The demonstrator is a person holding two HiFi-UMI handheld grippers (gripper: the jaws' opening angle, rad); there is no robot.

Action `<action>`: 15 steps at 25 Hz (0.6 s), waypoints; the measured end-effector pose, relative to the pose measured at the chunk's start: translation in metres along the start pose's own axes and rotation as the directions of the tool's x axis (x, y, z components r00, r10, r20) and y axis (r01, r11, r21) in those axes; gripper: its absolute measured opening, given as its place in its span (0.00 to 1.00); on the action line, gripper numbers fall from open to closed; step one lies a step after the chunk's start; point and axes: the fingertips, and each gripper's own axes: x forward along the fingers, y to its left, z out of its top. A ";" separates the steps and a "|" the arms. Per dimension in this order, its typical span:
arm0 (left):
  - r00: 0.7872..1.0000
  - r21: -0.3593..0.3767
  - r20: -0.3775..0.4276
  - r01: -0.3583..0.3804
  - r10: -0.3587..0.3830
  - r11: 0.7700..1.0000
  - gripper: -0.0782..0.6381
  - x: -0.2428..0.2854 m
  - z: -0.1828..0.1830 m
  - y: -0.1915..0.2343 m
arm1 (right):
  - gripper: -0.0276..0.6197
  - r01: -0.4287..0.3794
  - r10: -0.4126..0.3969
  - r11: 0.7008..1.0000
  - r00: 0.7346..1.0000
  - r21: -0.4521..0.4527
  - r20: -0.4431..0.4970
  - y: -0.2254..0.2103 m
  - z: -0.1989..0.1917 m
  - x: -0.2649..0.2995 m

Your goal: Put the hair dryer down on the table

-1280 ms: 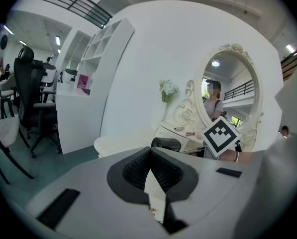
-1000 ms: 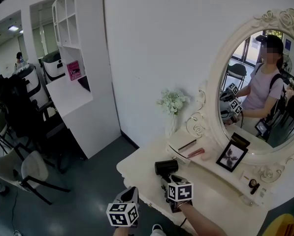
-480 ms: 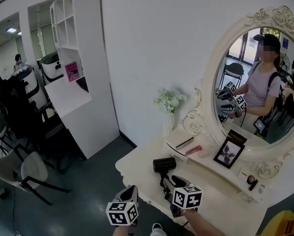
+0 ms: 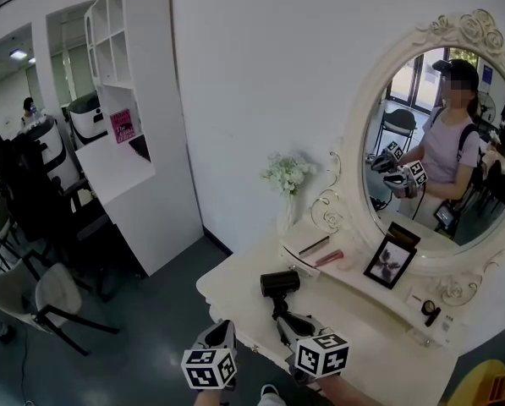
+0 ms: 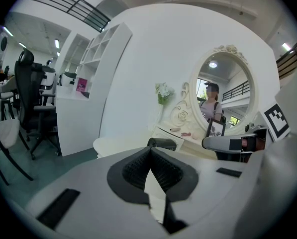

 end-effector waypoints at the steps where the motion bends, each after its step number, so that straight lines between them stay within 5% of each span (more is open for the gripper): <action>1: 1.000 0.000 0.001 -0.001 0.001 1.000 0.11 0.000 0.000 0.000 | 0.13 -0.008 0.008 1.000 1.000 0.001 -0.003 0.002 -0.002 -0.001; 15: 1.000 0.020 -0.007 -0.003 0.003 1.000 0.11 -0.003 -0.007 -0.012 | 0.05 -0.037 0.037 0.999 0.999 0.009 0.009 0.003 -0.010 -0.030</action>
